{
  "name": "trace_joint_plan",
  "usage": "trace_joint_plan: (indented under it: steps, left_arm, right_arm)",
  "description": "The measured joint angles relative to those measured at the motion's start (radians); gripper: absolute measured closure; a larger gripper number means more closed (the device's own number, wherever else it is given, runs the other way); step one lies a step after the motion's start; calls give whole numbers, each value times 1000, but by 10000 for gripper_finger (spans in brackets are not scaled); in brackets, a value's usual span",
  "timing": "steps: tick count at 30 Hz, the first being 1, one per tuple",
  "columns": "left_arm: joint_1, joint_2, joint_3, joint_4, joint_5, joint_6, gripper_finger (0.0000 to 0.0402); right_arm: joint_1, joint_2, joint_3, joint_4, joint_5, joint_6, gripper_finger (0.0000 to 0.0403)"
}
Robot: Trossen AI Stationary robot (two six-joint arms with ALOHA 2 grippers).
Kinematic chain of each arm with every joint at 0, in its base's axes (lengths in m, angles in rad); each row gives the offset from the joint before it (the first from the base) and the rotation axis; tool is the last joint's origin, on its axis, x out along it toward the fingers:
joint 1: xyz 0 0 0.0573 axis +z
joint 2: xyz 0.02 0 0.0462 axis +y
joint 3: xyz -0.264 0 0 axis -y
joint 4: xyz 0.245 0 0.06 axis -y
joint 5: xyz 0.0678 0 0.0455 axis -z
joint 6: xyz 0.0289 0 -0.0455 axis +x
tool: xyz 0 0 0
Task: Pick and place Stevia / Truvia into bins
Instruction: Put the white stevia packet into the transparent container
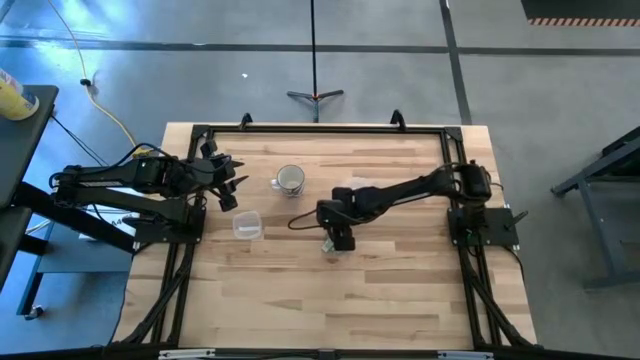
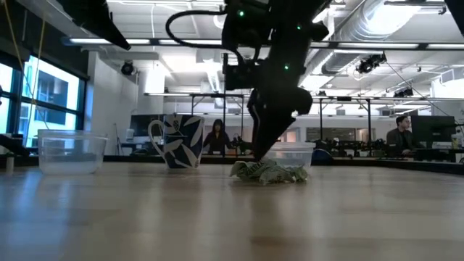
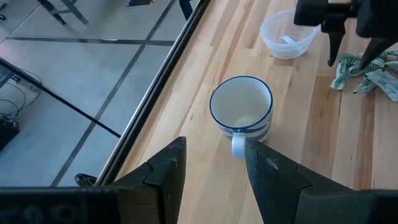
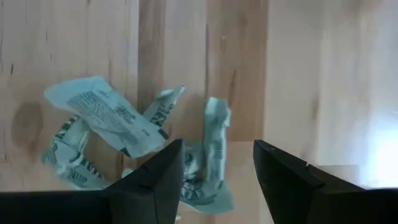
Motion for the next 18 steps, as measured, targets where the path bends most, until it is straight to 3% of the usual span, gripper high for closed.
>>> trace_joint_plan:
  steps: [10,18]
  left_arm:
    - [0,0,0,0,0,0,202]
    - [0,0,0,0,0,0,202]
  right_arm:
    - [-1,50,-1,-4,10,31,223]
    - [-28,50,-1,-7,-49,51,265]
